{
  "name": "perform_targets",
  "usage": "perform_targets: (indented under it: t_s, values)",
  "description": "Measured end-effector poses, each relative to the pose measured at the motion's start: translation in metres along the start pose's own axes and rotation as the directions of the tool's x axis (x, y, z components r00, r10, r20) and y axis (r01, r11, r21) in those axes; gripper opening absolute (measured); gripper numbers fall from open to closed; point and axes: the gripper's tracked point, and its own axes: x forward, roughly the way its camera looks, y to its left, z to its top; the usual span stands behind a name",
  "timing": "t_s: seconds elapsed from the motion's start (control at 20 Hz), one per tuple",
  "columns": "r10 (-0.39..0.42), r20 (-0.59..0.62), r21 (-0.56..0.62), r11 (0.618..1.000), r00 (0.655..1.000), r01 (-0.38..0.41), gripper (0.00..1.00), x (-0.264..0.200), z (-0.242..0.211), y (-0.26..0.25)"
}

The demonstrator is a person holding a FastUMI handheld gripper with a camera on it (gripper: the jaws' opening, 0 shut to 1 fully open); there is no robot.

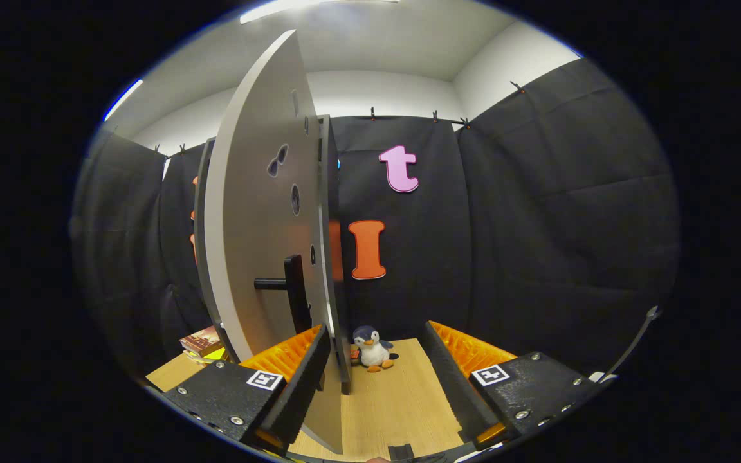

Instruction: Open the shoe cabinet door, grab the shoes and put them into the shoe cabinet, then close the shoe cabinet door.

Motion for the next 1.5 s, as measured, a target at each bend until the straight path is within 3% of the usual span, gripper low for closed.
perform_targets:
  t_s: [0.5,0.8,1.1,1.5]
  values:
    - [0.179,-0.049,-0.002,0.984,0.983,-0.179,0.90,-0.007,-0.009,0.083]
    - [0.321,-0.072,0.027,0.947,0.944,-0.320,0.90,0.008,-0.015,0.152]
    - [0.462,-0.100,0.062,0.887,0.881,-0.458,0.93,0.044,-0.021,0.240]
    - [0.440,-0.072,-0.040,0.895,0.895,-0.444,0.94,0.113,-0.023,0.324]
